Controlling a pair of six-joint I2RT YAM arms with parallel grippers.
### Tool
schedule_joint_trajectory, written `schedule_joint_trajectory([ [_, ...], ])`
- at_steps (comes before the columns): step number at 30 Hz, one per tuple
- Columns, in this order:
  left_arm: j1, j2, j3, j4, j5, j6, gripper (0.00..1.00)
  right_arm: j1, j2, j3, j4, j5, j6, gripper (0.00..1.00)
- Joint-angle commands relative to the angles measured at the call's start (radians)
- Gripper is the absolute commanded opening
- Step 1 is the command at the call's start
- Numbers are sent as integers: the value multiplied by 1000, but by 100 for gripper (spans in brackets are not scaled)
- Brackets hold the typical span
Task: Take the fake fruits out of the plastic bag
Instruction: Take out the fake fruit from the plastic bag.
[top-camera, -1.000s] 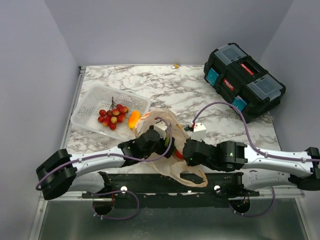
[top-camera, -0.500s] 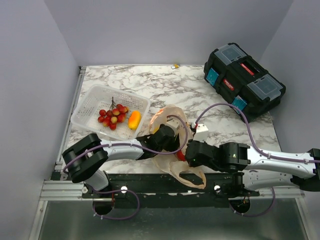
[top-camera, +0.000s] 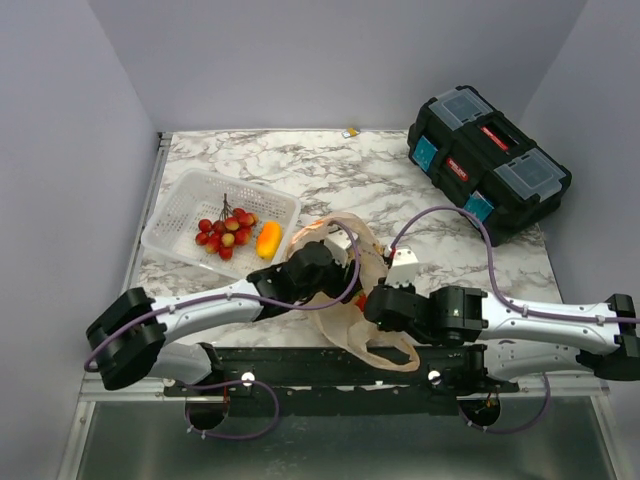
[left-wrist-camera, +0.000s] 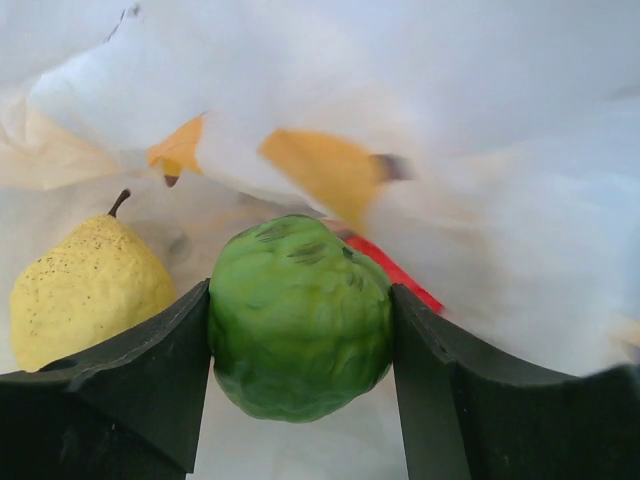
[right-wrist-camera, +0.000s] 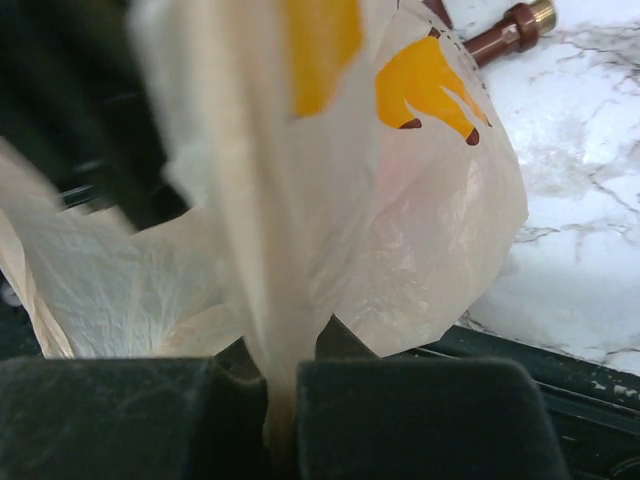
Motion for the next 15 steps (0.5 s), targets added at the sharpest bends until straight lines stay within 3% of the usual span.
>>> schedule_joint_trajectory([
  [1,2,-136,-20,-45,131,20,15,9,32,47,-65,129,41,1],
  [15,9,-499,38,-219,211,129,6,-20,51,257,32,136,-116,1],
])
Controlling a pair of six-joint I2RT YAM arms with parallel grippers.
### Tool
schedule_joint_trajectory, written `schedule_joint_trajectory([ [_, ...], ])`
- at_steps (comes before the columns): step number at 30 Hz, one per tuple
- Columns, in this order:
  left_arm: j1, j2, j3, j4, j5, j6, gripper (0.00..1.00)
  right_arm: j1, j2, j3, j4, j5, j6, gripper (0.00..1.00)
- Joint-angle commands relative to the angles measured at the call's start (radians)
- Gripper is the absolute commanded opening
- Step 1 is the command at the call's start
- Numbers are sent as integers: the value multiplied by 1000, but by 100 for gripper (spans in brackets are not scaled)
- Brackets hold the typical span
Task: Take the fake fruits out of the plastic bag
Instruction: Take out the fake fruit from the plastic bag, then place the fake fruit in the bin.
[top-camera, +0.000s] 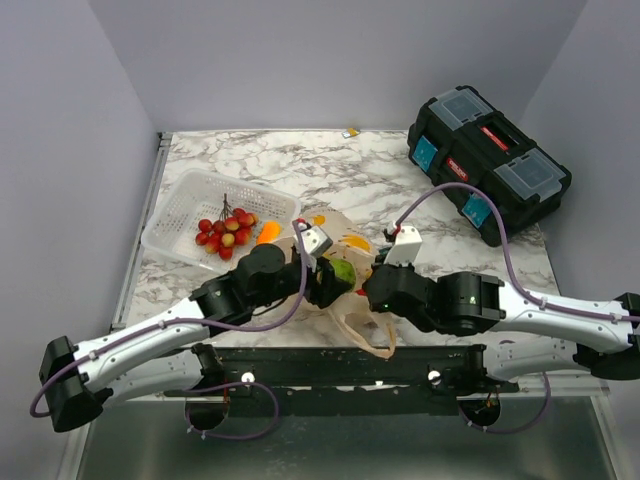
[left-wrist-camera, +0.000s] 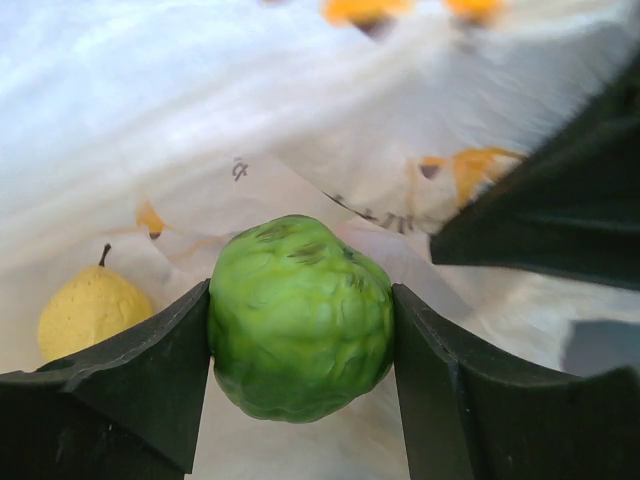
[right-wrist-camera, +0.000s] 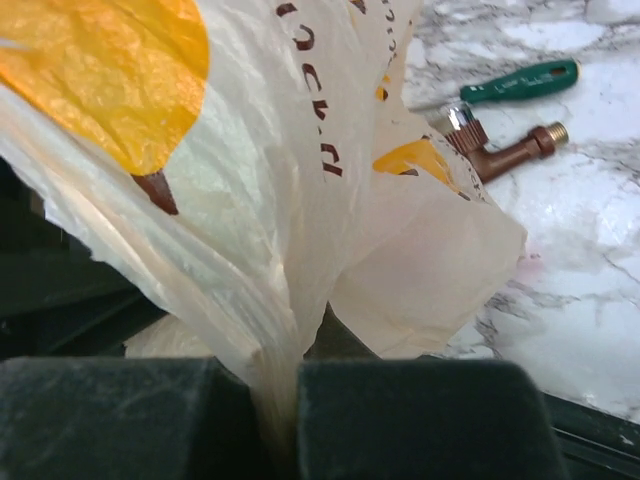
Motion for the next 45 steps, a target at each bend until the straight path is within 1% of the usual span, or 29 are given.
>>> schedule_joint_trajectory([
  [1,7,-130,54,-83,70,80,5,-33,14,70,44,32,-59,1],
  [2,7,-154,69,-103,73,89,4,-44,23,83,45,19,-67,1],
  [3,8,-173,84,-121,74,100,0,-55,31,90,49,5,-75,1],
  [8,9,-259,149,-215,103,155,0,-115,88,94,73,-62,-94,1],
  [12,9,-334,188,-255,115,191,0,-128,100,73,107,-104,-95,1],
  [17,11,-411,245,-273,30,221,0,-134,90,51,116,-126,-89,1],
  [20,11,-412,307,-309,-51,248,0,-133,75,31,118,-126,-82,1],
  [23,11,-383,389,-383,-241,258,0,-134,54,13,118,-132,-73,1],
  [26,11,-360,448,-421,-515,275,0,-133,32,-4,115,-135,-67,1],
  [28,12,-348,439,-382,-724,319,0,-134,18,-12,118,-135,-61,1],
  [30,17,-316,410,-309,-908,423,0,-134,6,-17,121,-136,-61,1],
  [31,32,-291,393,-273,-988,463,0,-134,5,-19,121,-135,-61,1],
  [32,66,-258,384,-255,-1031,489,0,-134,0,-22,122,-136,-61,1],
  [33,111,-231,383,-265,-1036,473,0,-133,0,-24,123,-135,-62,1],
  [34,174,-204,395,-323,-1002,389,0,-133,0,-25,124,-137,-63,1],
  [35,235,-181,405,-388,-917,313,0,-133,1,-24,124,-140,-64,1],
  [36,317,-166,399,-416,-840,214,0,-133,3,-22,123,-141,-67,1],
  [37,381,-152,380,-431,-761,134,0,-133,3,-21,119,-144,-67,1],
  [39,516,-130,328,-428,-647,14,0,-134,2,-23,116,-146,-67,1],
  [42,630,-103,228,-397,-518,-179,0,-134,-5,-26,112,-145,-68,1],
  [45,709,-45,167,-425,-462,-403,0,-134,-10,-17,97,-151,-63,1],
])
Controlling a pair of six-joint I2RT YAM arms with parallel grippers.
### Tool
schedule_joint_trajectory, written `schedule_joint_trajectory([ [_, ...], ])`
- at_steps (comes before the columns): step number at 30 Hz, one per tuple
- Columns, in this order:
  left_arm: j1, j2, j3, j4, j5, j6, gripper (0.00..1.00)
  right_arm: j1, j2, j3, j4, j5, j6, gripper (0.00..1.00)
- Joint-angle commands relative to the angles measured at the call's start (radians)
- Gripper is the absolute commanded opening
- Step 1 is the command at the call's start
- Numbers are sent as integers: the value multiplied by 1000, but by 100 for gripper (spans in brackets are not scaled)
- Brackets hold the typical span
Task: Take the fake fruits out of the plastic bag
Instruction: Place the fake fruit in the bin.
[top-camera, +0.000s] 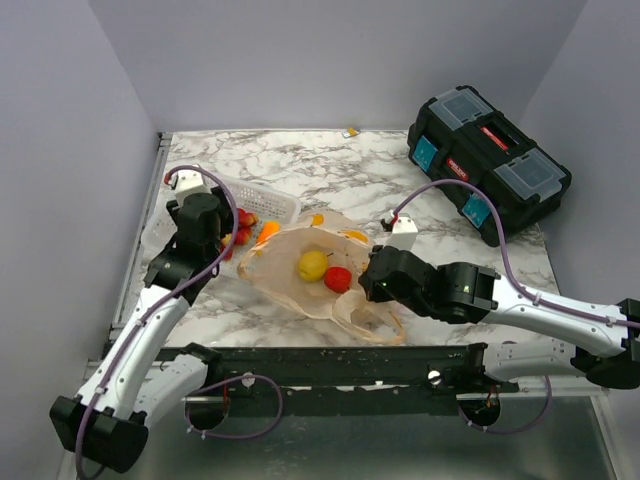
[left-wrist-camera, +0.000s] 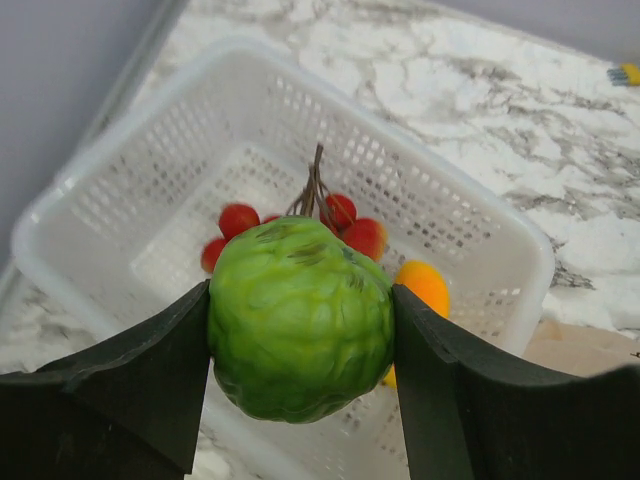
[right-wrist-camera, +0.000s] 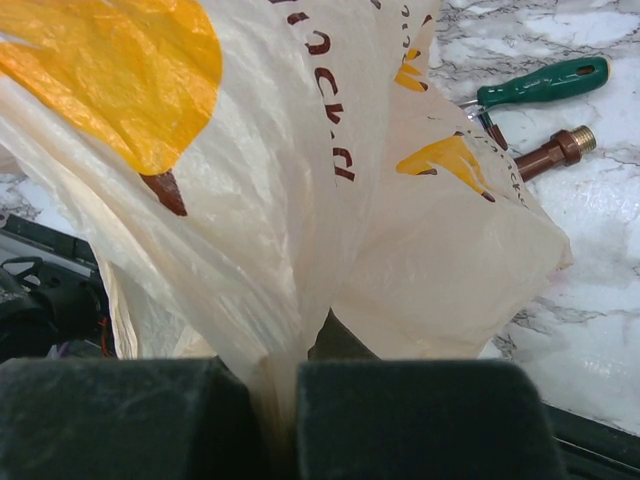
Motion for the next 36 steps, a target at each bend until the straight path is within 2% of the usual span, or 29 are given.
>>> schedule_joint_trajectory([
  [1,112,87,-70,-56,216,-409,0,-4,-24,-7,-10,-11,14,1],
  [5,172,232,-55,-99,324,-497,0,-3,-40,-20,-9,-4,19,1],
  [11,192,385,-58,-185,324,-637,0,-4,-55,-31,0,-8,25,1],
  [15,192,431,-62,-211,332,-655,0,-3,-64,-37,-3,-8,27,1],
  [16,192,428,-71,-203,333,-655,4,-3,-67,-39,-2,-7,27,1],
  [18,192,412,-87,-194,331,-656,20,-3,-65,-40,-3,-3,27,1],
  [23,192,363,-111,-192,298,-654,52,-4,-48,-39,8,-8,23,1],
  [26,192,357,-81,-218,268,-621,77,-3,-39,-39,14,-13,21,1],
  [27,192,354,-68,-230,255,-611,82,-3,-37,-39,14,-14,20,1],
  [29,192,330,-53,-237,237,-585,88,-4,-35,-40,14,-15,20,1],
  [32,192,271,-45,-213,233,-533,88,-4,-35,-39,14,-16,18,1],
  [36,192,137,-81,-89,348,-371,88,-3,-39,-40,14,-12,17,1],
])
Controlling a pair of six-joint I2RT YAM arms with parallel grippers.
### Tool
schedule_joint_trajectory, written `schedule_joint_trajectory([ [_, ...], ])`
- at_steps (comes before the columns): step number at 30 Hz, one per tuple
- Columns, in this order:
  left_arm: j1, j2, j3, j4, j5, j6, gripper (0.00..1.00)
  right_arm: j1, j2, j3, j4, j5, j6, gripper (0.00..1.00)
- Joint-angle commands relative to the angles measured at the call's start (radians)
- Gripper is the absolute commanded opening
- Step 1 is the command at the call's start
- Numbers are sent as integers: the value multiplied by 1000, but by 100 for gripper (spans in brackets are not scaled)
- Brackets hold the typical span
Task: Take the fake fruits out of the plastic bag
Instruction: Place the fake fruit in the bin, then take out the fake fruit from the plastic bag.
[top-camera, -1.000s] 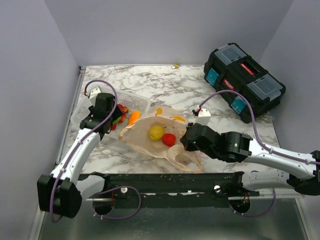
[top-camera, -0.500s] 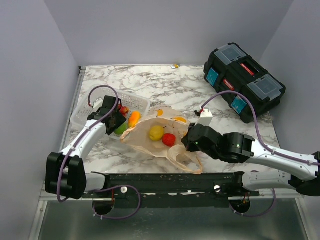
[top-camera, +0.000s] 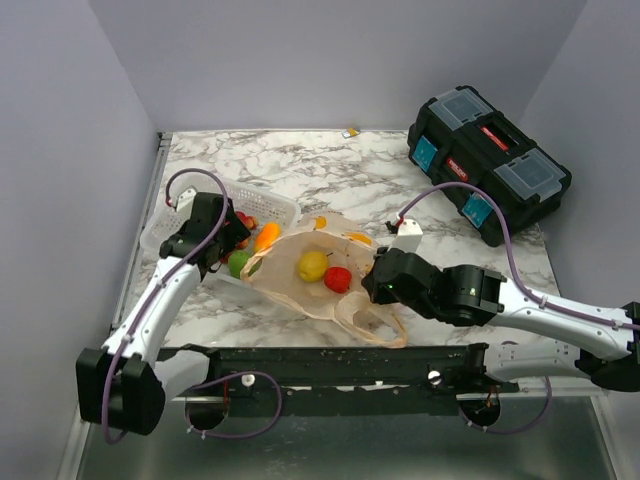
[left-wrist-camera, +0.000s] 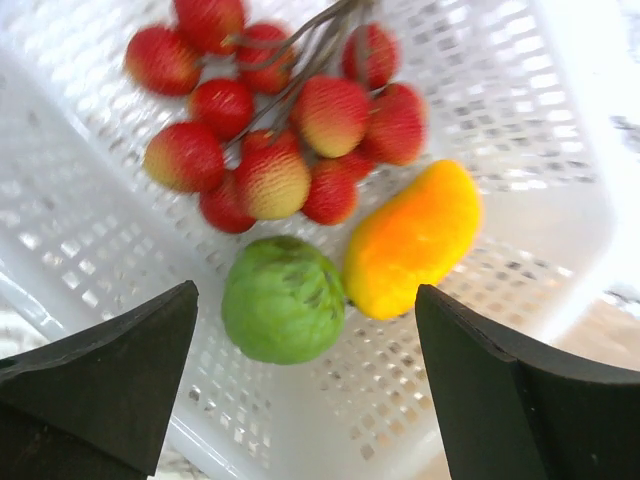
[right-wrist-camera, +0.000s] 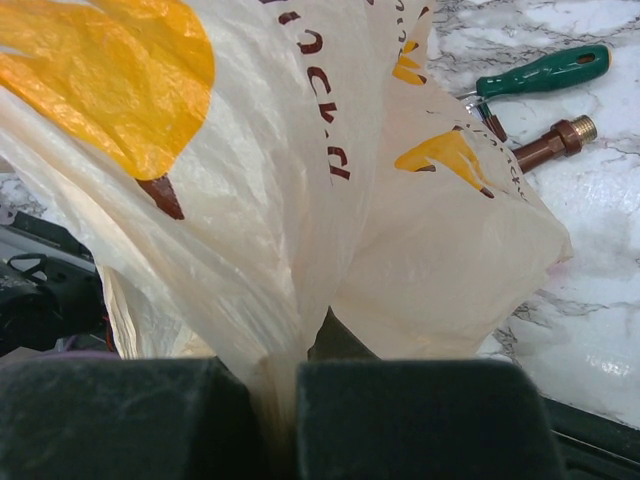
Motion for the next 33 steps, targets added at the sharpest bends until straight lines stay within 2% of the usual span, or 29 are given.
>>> schedule_joint_trajectory([
  [1,6,-170,-10,136,105,199,88,-2,0,-10,13,-2,1,1],
  [6,7,-359,-62,263,236,301,92,-2,6,-13,14,-5,0,1],
  [8,8,-390,-54,292,293,329,95,-2,9,-15,16,-6,0,1],
  [13,6,-401,-6,364,582,400,95,-2,12,-18,24,-13,-4,1],
  [18,-3,-442,-26,600,987,406,92,-2,2,-22,25,-12,-3,1],
  [23,-79,-477,-52,875,1283,391,92,-2,-8,-31,25,-11,-3,1],
  [25,-142,-481,-57,914,1359,424,92,-1,-7,-33,26,-6,-2,1],
  [26,-188,-476,-38,863,1375,479,91,-2,-4,-33,28,-6,-4,1],
  [28,-300,-451,33,608,1314,690,91,-2,0,-30,32,-8,-9,1],
  [29,-355,-432,67,459,1244,799,90,-3,5,-27,34,-8,-10,1],
  [31,-455,-385,107,298,1023,919,85,-1,13,-23,36,-11,-13,1],
  [33,-522,-345,118,226,810,938,80,-2,18,-22,36,-12,-14,1],
])
